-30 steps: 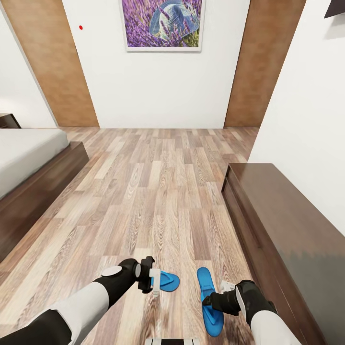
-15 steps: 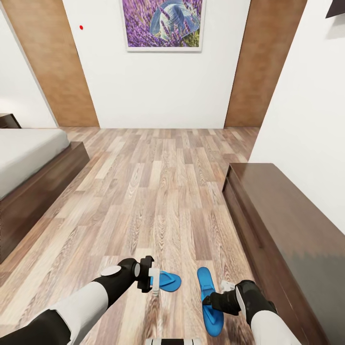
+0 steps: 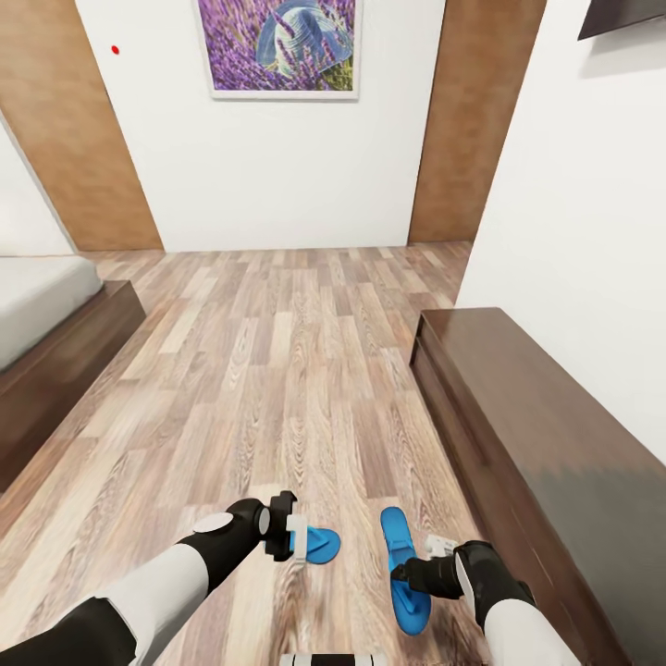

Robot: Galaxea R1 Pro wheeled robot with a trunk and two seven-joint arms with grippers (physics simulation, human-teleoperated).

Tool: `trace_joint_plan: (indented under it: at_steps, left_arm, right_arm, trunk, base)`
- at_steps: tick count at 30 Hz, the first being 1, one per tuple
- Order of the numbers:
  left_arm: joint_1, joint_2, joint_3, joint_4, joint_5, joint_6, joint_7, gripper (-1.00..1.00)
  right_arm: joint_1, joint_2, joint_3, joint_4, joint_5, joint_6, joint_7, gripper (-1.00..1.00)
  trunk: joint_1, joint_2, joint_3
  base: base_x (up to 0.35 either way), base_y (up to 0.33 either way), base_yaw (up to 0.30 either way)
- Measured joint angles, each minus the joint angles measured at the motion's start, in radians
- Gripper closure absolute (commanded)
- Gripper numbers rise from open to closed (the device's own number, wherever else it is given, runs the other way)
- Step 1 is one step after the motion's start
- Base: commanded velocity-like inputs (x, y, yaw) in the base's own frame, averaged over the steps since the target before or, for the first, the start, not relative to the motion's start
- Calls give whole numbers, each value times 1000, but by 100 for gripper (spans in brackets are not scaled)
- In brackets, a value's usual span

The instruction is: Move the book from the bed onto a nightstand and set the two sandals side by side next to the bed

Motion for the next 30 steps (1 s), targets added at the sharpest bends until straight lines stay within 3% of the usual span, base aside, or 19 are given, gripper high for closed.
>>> trace_joint_plan:
  at_steps: [17,30]
  left_arm:
    - [0,0,-2,0,1,-4,28,-100]
    - [0,0,-2,0,0,-4,30,-100]
  right_arm:
    - [0,0,1,0,0,-4,1,100]
    - [0,1,-1,0,0,-10,0,100]
  trunk:
    - [0,0,0]
    - [0,0,0]
  base:
    - [0,129,-184]
    - [98,150,-20]
